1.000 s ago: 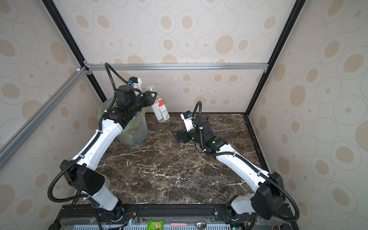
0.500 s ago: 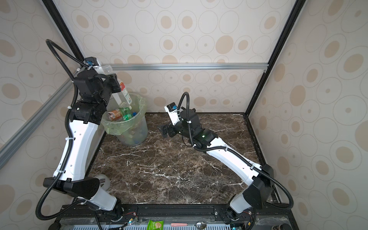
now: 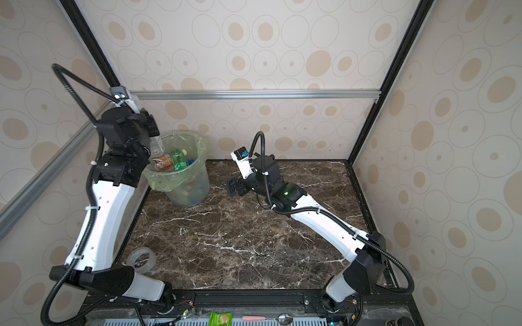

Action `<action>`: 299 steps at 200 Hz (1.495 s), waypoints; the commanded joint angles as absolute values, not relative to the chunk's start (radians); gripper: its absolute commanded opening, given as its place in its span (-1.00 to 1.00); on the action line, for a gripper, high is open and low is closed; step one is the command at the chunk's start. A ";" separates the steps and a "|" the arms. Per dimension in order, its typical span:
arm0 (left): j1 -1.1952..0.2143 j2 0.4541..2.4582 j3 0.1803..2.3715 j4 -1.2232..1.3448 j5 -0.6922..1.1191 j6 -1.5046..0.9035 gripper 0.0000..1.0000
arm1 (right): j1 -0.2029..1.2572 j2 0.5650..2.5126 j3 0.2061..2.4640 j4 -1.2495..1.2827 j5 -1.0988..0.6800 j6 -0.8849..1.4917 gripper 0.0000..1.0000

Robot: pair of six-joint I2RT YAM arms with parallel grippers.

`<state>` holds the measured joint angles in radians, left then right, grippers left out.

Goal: Throw the plastic bottles in the bin
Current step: Throw the plastic bottle into the trash bin, then reset both arms

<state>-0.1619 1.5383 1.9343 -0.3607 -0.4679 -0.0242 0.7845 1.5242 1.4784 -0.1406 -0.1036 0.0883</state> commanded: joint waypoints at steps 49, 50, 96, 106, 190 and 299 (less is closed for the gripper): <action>-0.179 1.638 2.056 -0.553 -0.312 -0.118 0.98 | 0.788 1.525 1.436 -0.138 -0.094 0.092 0.99; -0.179 1.638 2.056 -0.553 -0.310 -0.119 0.98 | 0.788 1.525 1.436 -0.137 -0.094 0.094 0.99; -0.183 1.572 1.951 -0.508 -0.267 -0.153 0.98 | 0.788 1.550 1.436 -0.132 -0.100 0.104 0.99; -0.182 1.560 1.934 -0.495 -0.265 -0.158 0.98 | 0.788 1.551 1.436 -0.132 -0.100 0.104 0.99; -0.182 1.647 1.943 -0.494 -0.152 -0.232 0.98 | 0.788 1.545 1.408 -0.132 -0.058 0.110 0.99; -0.329 1.386 1.283 0.173 0.070 -0.311 0.98 | 0.606 1.419 1.259 -0.249 0.261 0.182 0.99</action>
<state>-0.2684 1.4322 1.3628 -0.0650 0.0631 -0.3336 0.6674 1.4521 1.2881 -0.1921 0.1280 0.1360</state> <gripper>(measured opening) 0.990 0.995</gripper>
